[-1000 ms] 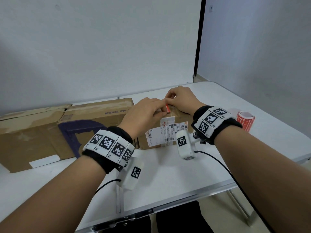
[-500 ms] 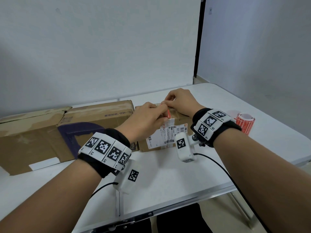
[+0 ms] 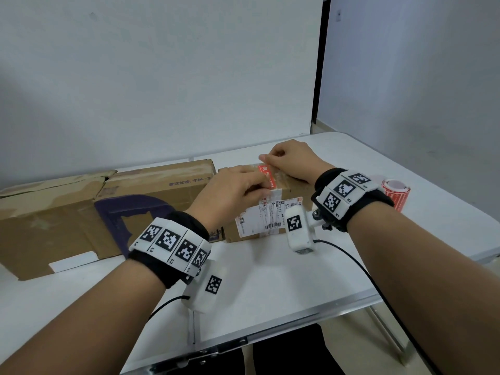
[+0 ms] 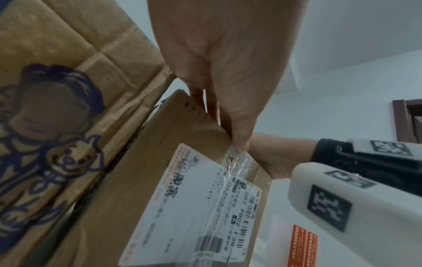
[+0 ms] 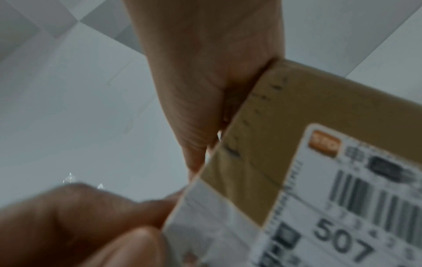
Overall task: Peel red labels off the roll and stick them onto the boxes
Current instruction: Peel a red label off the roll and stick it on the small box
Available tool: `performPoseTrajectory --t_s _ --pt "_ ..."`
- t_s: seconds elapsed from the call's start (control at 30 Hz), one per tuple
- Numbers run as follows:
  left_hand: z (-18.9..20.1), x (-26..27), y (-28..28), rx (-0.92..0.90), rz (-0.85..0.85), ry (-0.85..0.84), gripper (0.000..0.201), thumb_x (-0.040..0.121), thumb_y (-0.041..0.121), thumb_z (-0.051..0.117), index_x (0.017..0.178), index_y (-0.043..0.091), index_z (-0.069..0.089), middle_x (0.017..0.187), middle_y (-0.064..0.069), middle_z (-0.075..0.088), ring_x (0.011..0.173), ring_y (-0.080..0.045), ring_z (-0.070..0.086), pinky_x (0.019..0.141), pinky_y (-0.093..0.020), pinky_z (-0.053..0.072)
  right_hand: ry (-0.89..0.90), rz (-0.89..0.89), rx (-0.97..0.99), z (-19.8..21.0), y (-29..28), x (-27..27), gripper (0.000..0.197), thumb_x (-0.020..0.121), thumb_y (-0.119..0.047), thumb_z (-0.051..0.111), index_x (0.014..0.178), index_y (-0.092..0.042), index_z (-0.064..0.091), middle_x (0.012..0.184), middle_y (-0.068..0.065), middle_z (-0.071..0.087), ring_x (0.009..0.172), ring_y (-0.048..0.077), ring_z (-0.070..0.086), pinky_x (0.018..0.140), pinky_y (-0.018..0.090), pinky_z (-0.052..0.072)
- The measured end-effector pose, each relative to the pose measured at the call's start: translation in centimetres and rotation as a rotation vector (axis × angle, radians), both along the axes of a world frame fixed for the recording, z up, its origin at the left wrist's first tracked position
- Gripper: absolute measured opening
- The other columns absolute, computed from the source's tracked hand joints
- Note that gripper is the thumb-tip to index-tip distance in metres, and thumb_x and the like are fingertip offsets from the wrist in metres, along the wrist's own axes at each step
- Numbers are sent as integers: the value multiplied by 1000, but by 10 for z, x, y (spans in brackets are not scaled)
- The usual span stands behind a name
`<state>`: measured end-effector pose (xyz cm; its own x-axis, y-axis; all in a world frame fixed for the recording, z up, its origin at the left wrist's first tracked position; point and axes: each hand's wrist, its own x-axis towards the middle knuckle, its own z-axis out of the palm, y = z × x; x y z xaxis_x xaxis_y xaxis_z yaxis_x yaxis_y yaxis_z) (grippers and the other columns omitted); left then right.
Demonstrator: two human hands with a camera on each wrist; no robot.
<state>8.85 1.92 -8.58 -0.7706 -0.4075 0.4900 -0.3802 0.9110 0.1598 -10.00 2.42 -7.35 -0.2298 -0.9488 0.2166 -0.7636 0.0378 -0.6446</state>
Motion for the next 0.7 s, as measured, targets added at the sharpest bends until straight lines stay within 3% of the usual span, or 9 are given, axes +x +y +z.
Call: performPoseTrajectory --t_s 0.13,0.2,0.3,0.43,0.6,0.7 --pt "1 1 1 51 29 -18 18 90 33 62 101 21 71 101 5 69 95 -11 61 71 -16 35 60 28 158 12 -1 4 38 78 -45 70 98 -12 70 97 -1 67 89 13 58 71 24 45" --pt "1 3 0 55 28 -38 18 91 34 61 101 22 69 97 10 66 92 -9 59 68 -10 34 74 7 174 14 -5 8 37 78 -44 72 96 -11 70 96 0 67 88 14 58 68 24 45" --pt "3 5 2 69 34 -39 16 91 30 61 102 20 69 88 16 53 82 -3 49 67 1 31 82 -2 153 12 -10 11 31 81 -39 71 92 -11 68 94 1 65 88 15 57 75 26 43" --pt "5 5 5 92 43 -39 17 91 27 62 104 19 69 86 15 54 77 -2 47 66 1 32 83 4 109 8 -10 10 28 86 -30 66 99 -5 67 93 0 60 89 15 53 80 28 42" --pt "5 7 4 127 45 -70 20 91 27 62 109 21 67 101 6 68 83 -5 55 65 -7 34 119 25 104 7 -11 6 18 91 -18 58 103 -8 68 109 6 68 95 17 57 79 25 40" --pt "9 4 2 194 87 -83 30 90 30 61 120 24 60 103 8 64 99 -12 57 75 -19 36 108 62 85 8 -6 2 20 90 -11 54 102 -13 70 111 4 67 97 16 57 80 23 39"
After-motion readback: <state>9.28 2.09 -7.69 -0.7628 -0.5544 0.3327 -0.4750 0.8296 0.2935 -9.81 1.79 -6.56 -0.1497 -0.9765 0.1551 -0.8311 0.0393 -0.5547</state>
